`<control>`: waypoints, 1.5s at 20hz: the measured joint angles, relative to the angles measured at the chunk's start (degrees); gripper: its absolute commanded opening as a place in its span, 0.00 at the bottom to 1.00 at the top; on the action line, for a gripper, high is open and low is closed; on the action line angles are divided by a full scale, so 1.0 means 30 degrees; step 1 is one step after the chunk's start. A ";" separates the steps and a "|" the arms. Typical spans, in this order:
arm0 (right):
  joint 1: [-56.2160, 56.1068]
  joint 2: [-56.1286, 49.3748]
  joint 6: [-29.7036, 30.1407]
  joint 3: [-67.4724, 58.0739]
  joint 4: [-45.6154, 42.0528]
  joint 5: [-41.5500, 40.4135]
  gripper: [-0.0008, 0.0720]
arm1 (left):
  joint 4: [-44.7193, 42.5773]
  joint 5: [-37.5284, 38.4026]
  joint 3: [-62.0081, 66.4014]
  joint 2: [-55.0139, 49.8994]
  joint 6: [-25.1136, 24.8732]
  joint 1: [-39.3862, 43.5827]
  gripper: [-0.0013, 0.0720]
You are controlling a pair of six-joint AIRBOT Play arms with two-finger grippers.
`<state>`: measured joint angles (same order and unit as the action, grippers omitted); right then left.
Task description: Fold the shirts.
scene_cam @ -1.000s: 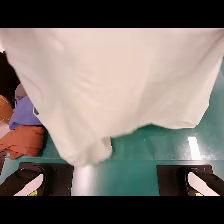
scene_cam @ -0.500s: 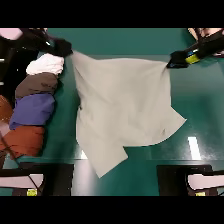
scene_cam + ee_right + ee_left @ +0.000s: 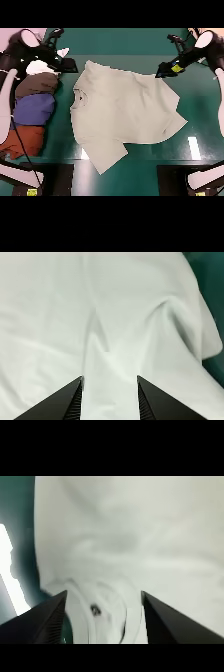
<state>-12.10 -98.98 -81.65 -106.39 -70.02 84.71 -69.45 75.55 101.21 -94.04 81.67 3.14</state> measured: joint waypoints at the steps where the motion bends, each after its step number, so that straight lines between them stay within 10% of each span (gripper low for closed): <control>1: 0.0306 0.0342 0.0131 0.0095 -0.0007 0.0379 0.54 | -0.0022 0.0678 -0.0299 0.0430 0.0073 -0.0423 0.77; 14: 0.4022 0.8728 0.0984 1.0244 0.0015 0.0466 0.55 | 0.3264 0.0452 -1.9926 1.2203 0.0328 -0.2244 0.77; 24: 0.4597 1.1395 0.1020 1.3267 0.0022 -0.0153 0.55 | 0.6251 -0.3920 -2.6075 1.3828 0.0641 0.0787 0.76; 28: 0.5603 1.1788 0.1020 1.3435 0.0007 0.0160 0.55 | 0.6339 -0.5705 -2.6418 1.3857 0.1086 0.1078 0.05; 30: 0.6441 1.1868 0.1020 1.3464 0.0000 0.0386 0.54 | 0.6710 -0.6207 -2.6381 1.3865 0.1202 0.1151 0.05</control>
<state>7.22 -63.37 -78.59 -66.00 -70.02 85.86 -49.32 56.93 22.06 -52.45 85.27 6.59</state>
